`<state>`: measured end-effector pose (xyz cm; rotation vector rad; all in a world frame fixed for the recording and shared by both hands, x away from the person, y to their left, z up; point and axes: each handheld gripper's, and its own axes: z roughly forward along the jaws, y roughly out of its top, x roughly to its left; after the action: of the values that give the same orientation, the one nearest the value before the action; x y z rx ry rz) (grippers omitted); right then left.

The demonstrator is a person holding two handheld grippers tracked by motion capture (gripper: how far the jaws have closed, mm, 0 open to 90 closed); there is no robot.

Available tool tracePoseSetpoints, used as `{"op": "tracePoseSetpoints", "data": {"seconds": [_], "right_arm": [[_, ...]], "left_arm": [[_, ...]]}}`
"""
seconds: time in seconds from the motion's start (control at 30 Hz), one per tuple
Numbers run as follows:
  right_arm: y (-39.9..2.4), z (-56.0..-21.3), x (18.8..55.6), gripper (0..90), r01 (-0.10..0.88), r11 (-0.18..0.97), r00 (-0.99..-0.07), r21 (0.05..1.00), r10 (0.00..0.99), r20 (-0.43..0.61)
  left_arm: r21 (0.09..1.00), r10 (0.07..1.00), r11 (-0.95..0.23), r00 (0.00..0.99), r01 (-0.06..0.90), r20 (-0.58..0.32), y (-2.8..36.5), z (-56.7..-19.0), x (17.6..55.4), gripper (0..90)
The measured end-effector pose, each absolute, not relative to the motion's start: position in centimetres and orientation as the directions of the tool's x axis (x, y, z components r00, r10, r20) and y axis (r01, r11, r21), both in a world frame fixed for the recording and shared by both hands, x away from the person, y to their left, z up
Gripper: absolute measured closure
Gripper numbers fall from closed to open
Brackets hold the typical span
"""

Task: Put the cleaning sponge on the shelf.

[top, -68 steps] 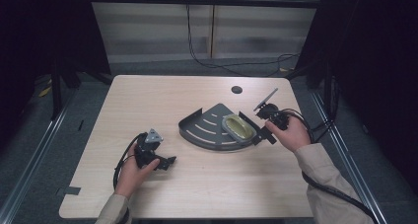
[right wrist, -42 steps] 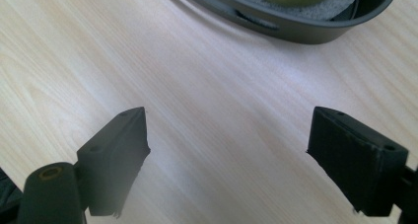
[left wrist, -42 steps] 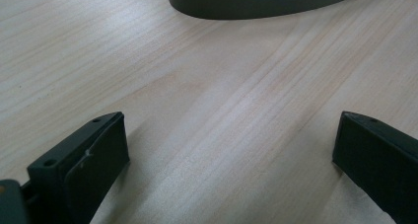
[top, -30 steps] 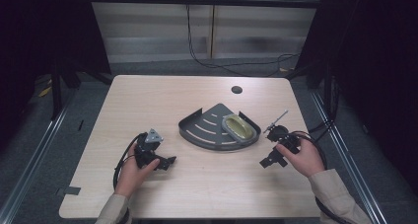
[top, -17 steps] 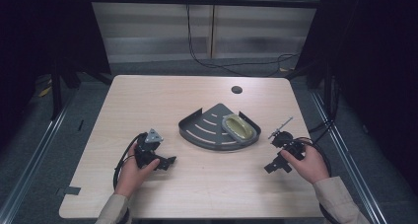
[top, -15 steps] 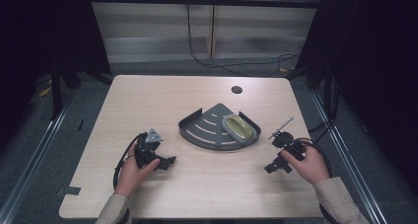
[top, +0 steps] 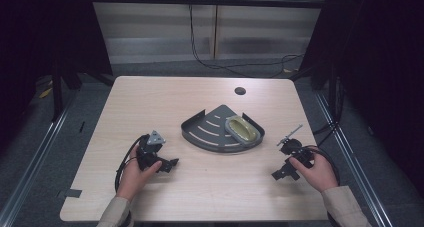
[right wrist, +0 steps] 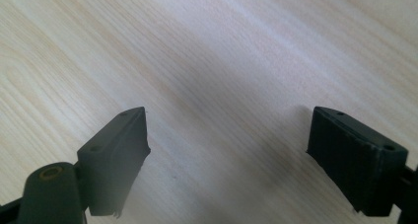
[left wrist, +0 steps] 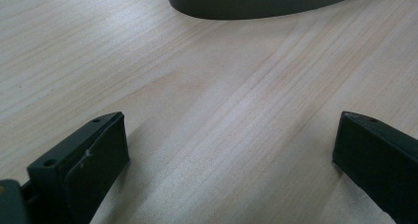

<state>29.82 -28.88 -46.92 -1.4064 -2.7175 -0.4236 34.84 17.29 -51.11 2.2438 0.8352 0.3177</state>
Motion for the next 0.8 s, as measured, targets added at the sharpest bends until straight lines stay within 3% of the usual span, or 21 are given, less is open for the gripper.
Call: {"op": "tracePoseSetpoints", "data": {"seconds": [0.43,0.8], "right_arm": [[-30.0,-47.5,28.7,14.8,0.797,0.539,-0.591,0.275,0.79,0.164],[-30.9,-48.1,27.2,13.9,0.741,0.553,-0.631,0.381,0.767,0.112]], "left_arm": [[0.695,0.647,-0.542,0.762,0.473,-0.014,17.3,-51.1,34.8,0.0],[0.697,0.649,-0.538,0.76,0.474,-0.016,17.3,-51.1,34.8,0.0]]}}
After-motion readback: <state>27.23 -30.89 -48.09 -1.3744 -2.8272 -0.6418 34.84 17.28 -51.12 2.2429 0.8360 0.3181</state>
